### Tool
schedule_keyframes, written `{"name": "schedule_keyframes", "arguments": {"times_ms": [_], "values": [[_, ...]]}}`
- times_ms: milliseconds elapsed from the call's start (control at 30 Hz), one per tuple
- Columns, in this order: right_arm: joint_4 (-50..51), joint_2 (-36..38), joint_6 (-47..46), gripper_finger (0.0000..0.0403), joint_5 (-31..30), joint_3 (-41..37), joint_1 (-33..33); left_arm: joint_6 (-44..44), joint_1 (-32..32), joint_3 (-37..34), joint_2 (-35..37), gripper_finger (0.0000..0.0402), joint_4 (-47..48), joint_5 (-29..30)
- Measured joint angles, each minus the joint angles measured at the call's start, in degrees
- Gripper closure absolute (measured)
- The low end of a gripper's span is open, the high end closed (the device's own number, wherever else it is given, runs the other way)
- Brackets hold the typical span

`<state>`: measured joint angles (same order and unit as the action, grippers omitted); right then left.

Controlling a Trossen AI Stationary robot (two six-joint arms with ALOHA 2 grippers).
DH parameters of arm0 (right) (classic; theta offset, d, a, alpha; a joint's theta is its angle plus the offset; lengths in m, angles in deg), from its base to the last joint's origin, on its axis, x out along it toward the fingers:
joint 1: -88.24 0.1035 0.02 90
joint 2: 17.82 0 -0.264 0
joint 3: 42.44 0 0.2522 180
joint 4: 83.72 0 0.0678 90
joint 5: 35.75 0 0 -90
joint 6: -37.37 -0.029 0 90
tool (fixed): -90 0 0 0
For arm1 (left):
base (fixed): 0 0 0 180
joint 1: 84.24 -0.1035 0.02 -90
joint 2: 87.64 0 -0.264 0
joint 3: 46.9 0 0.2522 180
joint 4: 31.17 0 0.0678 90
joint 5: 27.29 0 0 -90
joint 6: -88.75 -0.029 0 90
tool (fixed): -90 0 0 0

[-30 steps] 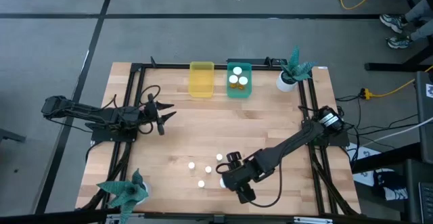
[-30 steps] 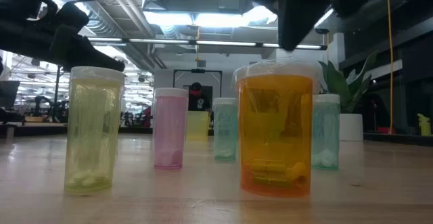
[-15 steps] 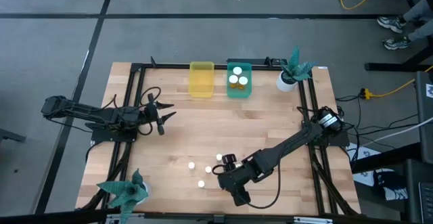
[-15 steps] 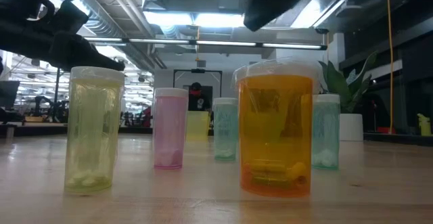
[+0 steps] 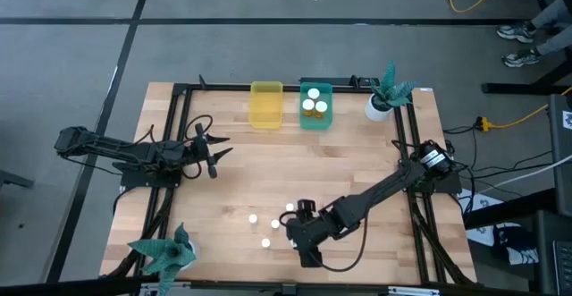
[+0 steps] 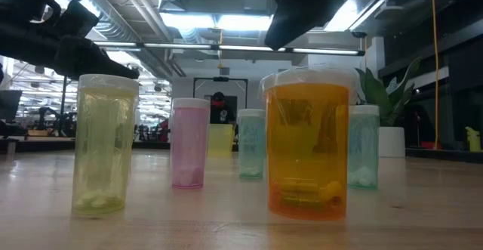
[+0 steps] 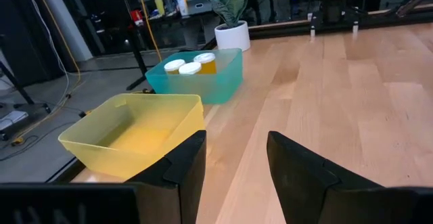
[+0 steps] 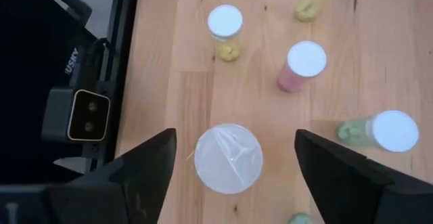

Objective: Pick and place medicine bottles into bin by pill shape (circle, oval)
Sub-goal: Put the orange capsule bottle into the green bin

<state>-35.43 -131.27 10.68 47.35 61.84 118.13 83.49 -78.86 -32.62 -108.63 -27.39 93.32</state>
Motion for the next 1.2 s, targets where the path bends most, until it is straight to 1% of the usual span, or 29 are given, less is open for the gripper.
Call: {"name": "schedule_keyframes", "arguments": {"times_ms": [67,200,300,567,733,900,1100,1200], "values": [[-0.03,-0.16,0.85,0.0102,0.75,0.0,0.14,0.0,-0.01,0.0,0.0,0.0252,0.0,0.0],[0.25,-1.28,6.64,0.0106,2.0,0.0,1.14,0.0,0.01,-0.01,0.0,0.0252,0.01,0.0],[0.8,-2.06,8.99,0.0106,2.21,0.0,1.62,0.02,-0.01,-0.02,0.01,0.0252,0.04,0.0],[1.33,-2.19,9.46,0.0107,-1.93,0.0,1.49,0.02,0.0,0.0,-0.01,0.0252,0.11,-0.01],[4.02,-2.19,10.27,0.0107,-0.91,0.0,1.52,0.02,-0.01,-0.02,0.0,0.0252,0.07,-0.01],[8.15,-2.19,8.74,0.0107,-1.0,0.0,1.55,0.02,0.01,0.0,-0.01,0.0252,0.07,0.0],[8.58,-2.21,8.94,0.0107,-1.0,0.0,1.55,0.02,-0.01,-0.01,0.01,0.0252,0.07,-0.02],[8.53,-3.38,9.06,0.0107,-0.93,0.06,1.55,0.04,0.01,0.0,0.01,0.0252,0.07,-0.02]]}}
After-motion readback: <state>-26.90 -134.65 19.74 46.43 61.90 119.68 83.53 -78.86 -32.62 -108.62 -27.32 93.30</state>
